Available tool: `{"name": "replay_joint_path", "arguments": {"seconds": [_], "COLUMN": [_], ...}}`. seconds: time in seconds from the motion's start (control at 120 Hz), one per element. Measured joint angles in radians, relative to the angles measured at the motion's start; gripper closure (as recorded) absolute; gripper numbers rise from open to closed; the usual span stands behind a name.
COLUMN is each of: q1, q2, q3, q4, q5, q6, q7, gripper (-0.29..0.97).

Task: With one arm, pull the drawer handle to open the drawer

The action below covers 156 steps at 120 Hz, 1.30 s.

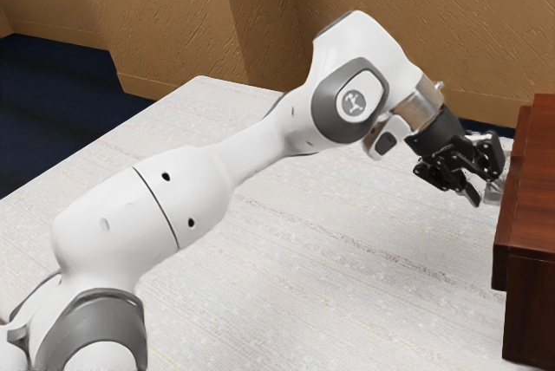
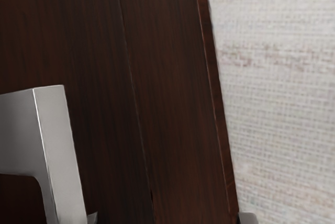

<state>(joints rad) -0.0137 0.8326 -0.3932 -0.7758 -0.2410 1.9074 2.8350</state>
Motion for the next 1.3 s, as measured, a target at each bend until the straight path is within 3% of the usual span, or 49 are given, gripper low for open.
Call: {"name": "replay_joint_path", "arguments": {"seconds": [0.067, 0.192, 0.225, 0.25, 0.583, 1.058, 1.2, 1.3], "q1": [0.014, 0.055, 0.066, 0.075, 0.18, 0.343, 0.362, 0.364], "q2": [-0.038, -0.112, -0.13, -0.142, -0.234, -0.307, -0.312, -0.312], "q3": [0.01, 0.01, 0.01, 0.01, -0.005, -0.09, -0.099, -0.099], "q4": [-0.049, -0.142, -0.163, -0.178, -0.303, -0.418, -0.424, -0.424], "q5": [-0.003, -0.016, -0.017, -0.016, -0.031, -0.036, -0.04, -0.04], "q6": [0.003, 0.008, 0.009, 0.009, 0.004, 0.0, 0.001, 0.002], "q7": [-0.003, -0.003, -0.003, -0.003, -0.014, -0.024, -0.024, -0.024], "gripper": [0.54, 0.89, 0.79, 0.78, 0.75, 0.7, 0.71, 0.65]}}
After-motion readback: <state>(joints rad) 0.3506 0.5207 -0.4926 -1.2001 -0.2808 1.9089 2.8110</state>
